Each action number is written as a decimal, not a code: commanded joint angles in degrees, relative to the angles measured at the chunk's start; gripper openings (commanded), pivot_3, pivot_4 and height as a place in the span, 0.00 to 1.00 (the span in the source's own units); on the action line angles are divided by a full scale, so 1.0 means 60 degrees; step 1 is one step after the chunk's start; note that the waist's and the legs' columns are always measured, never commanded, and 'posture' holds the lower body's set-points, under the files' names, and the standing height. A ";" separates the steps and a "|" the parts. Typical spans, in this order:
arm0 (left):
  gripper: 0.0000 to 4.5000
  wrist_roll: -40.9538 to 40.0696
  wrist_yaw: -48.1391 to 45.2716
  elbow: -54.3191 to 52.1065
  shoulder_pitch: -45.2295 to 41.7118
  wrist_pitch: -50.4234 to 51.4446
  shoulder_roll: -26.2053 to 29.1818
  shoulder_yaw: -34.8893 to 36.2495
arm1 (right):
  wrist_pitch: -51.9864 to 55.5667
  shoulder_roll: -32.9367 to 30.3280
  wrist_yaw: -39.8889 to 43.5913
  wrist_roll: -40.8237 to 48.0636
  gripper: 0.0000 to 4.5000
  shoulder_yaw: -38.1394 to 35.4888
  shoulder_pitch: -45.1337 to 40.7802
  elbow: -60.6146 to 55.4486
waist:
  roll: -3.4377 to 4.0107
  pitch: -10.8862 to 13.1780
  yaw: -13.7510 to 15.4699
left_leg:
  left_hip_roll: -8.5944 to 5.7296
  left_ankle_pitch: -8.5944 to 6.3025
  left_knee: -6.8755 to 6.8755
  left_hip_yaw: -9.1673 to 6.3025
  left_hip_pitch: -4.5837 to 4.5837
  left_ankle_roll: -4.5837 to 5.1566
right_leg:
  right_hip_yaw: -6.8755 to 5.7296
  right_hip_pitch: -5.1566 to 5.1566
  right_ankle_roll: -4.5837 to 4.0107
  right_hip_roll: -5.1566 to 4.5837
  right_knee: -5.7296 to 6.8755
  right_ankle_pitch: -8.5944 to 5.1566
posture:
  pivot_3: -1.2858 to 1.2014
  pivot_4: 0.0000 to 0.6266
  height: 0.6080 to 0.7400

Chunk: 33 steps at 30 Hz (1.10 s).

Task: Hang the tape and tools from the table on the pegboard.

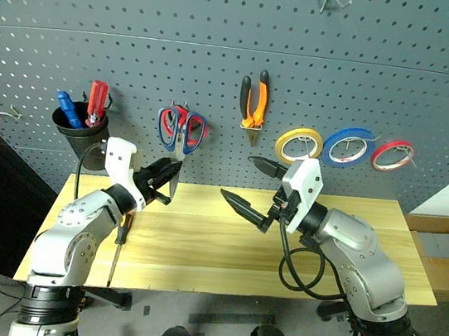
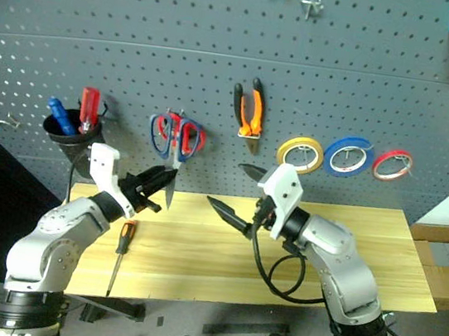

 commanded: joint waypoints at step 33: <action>0.87 0.2071 0.2195 0.4969 -0.0440 0.2327 0.1099 0.0518 | 0.6434 0.0797 -0.1569 0.1299 1.00 0.1140 -0.1031 -0.0911 | -0.0049 0.0116 0.0034 | 0.0002 0.0005 -0.0015 -0.0049 -0.0003 -0.0015 | -0.0028 -0.0013 -0.0012 0.0010 0.0004 0.0001 | 0.50 0.39 1.00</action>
